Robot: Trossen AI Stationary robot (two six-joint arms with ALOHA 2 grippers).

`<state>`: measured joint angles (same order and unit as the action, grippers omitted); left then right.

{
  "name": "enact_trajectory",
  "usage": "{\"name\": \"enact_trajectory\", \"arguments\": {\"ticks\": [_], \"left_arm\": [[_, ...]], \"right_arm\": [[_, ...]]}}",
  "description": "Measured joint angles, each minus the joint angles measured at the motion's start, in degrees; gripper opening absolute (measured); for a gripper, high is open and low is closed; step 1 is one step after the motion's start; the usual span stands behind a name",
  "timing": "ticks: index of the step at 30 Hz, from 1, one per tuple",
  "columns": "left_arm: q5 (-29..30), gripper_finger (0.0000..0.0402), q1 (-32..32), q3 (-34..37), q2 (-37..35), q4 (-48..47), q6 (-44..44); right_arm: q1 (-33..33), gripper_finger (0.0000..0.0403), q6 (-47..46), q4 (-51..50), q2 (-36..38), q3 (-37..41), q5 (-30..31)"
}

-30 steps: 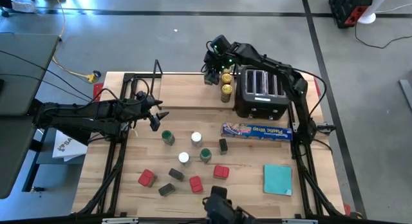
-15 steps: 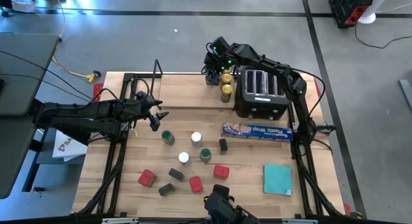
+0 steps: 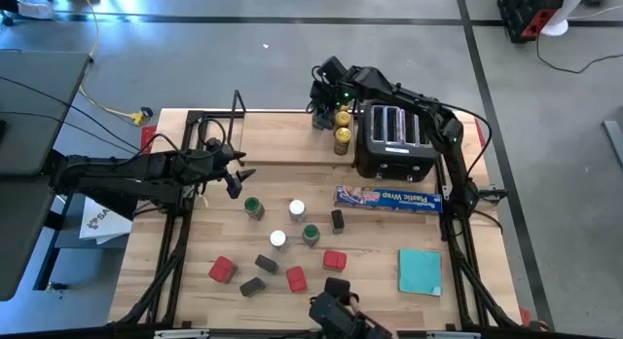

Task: Shelf spices
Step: Put the top right green seasoning bottle on the shelf

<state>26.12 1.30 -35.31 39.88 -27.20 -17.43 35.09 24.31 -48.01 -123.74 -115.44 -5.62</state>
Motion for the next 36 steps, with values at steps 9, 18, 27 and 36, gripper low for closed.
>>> {"name": "enact_trajectory", "arguments": {"ticks": [9,18,27,36], "left_arm": [[0.0,0.0296,0.0,0.0,0.0,0.0,-0.3],[0.0,0.0296,0.0,0.0,0.0,0.0,-0.5],[0.0,0.0296,0.0,0.0,0.0,0.1,-0.5],[0.0,0.0296,0.0,0.0,0.0,0.1,-0.5]], "right_arm": [[-0.1,0.0229,6.5,-1.6,0.0,0.0,2.6],[-1.9,0.0229,14.4,-2.6,0.1,0.0,8.3],[-3.8,0.0229,17.2,-2.7,0.1,0.0,16.0],[-4.0,0.0229,16.7,-3.2,0.1,0.0,17.2]]}}
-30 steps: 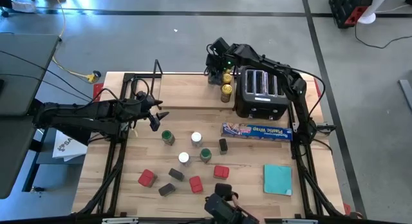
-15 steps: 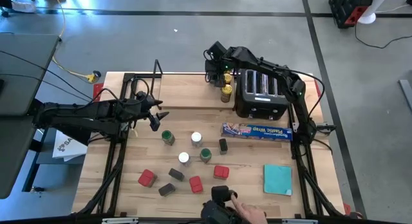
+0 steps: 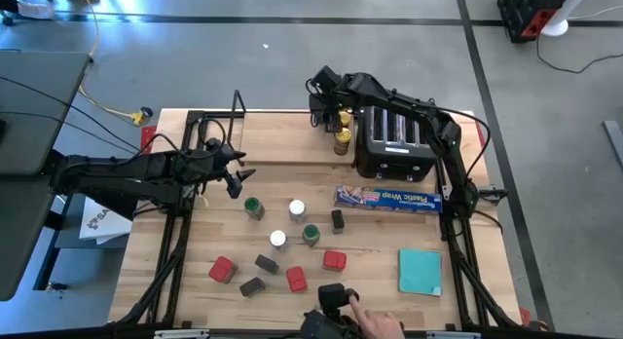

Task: Shelf spices
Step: Put the top right green seasoning bottle on the shelf, then put the left green seasoning bottle on the shelf aligned with the other green seasoning bottle

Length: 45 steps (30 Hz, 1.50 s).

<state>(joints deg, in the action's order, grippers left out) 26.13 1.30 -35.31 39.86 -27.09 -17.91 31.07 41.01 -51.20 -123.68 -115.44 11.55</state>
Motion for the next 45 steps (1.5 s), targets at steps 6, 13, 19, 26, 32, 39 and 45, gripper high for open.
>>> {"name": "enact_trajectory", "arguments": {"ticks": [6,13,19,26,32,39,45], "left_arm": [[0.0,0.0296,0.0,0.0,0.0,0.0,0.0],[0.0,0.0296,0.0,0.0,0.0,0.0,0.0],[0.0,0.0296,0.0,0.0,0.0,0.0,0.0],[0.0,0.0296,0.0,0.0,0.0,0.6,0.0],[-0.1,0.0296,0.0,0.0,0.0,7.2,2.9],[-0.6,0.0296,-2.2,0.0,-0.1,8.2,3.7],[-0.6,0.0296,-7.1,-1.6,-2.6,4.6,-0.8]], "right_arm": [[0.0,0.0230,0.4,0.0,0.0,0.0,0.5],[0.2,0.0261,0.5,0.0,0.0,0.0,0.5],[0.5,0.0295,0.5,0.0,0.0,0.0,1.8],[0.0,0.0298,4.6,0.4,0.5,0.0,3.5],[-2.4,0.0298,7.0,2.3,3.4,0.0,8.8],[-8.8,0.0298,0.4,5.6,7.5,0.0,8.4],[-18.2,0.0298,-12.0,8.6,7.9,0.0,-7.7]]}}
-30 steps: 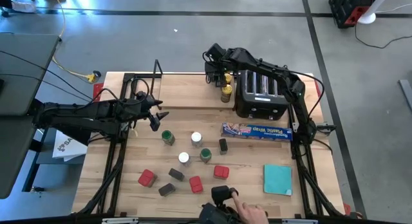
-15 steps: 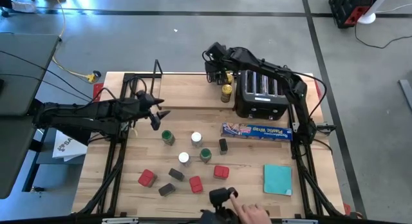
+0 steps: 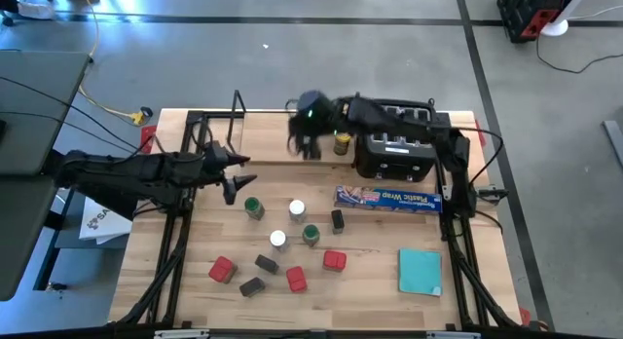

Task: Shelf spices
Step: Put the left green seasoning bottle on the shelf aligned with the other green seasoning bottle

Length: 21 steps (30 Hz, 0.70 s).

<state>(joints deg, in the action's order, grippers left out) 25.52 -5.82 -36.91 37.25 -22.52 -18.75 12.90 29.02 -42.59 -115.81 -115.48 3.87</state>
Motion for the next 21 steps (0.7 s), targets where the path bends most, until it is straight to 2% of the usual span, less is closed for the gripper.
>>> {"name": "enact_trajectory", "arguments": {"ticks": [2,7,11,16,21], "left_arm": [[1.0,0.0296,-1.6,-1.6,-1.2,-4.4,-1.6],[7.3,0.0296,-4.8,-4.9,-4.0,-15.4,-5.3],[11.7,0.0296,-6.1,-5.0,-6.2,-19.6,-7.5],[12.5,0.0296,-6.7,-5.0,-6.8,-22.6,-9.4],[12.5,0.0296,-6.7,-3.8,-6.7,-23.3,-9.7]], "right_arm": [[-3.9,0.0298,-3.5,3.0,-0.5,0.0,-2.4],[-13.2,0.0298,-16.3,15.0,-4.1,0.0,-0.9],[-18.3,0.0298,-24.8,26.1,-8.7,0.0,-0.2],[-20.3,0.0298,-28.5,34.6,-15.1,0.1,3.3],[-18.8,0.0298,-26.5,35.5,-18.7,0.1,6.8]]}}
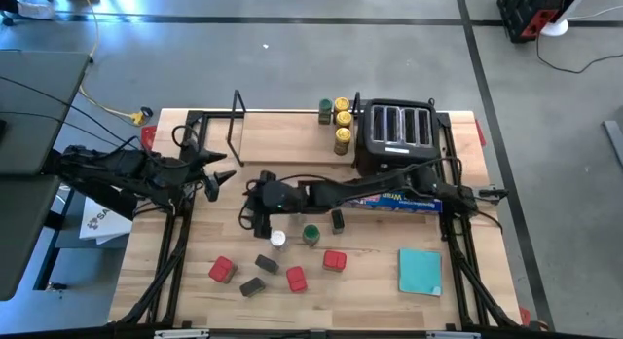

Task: Shelf spices
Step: Put the left green seasoning bottle on the shelf aligned with the other green seasoning bottle

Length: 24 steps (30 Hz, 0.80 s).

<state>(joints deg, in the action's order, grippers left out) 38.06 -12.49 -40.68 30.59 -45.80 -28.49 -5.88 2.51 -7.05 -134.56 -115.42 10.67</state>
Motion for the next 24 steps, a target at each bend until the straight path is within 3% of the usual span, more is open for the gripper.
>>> {"name": "enact_trajectory", "arguments": {"ticks": [18,24], "left_arm": [[0.6,0.0296,0.0,1.7,0.0,0.4,-2.2],[0.6,0.0296,0.0,1.7,0.0,0.6,-2.8]], "right_arm": [[1.5,0.0297,-5.0,-3.9,-3.7,0.0,-0.1],[2.7,0.0260,-6.9,-5.2,-4.0,0.0,-2.0]]}}
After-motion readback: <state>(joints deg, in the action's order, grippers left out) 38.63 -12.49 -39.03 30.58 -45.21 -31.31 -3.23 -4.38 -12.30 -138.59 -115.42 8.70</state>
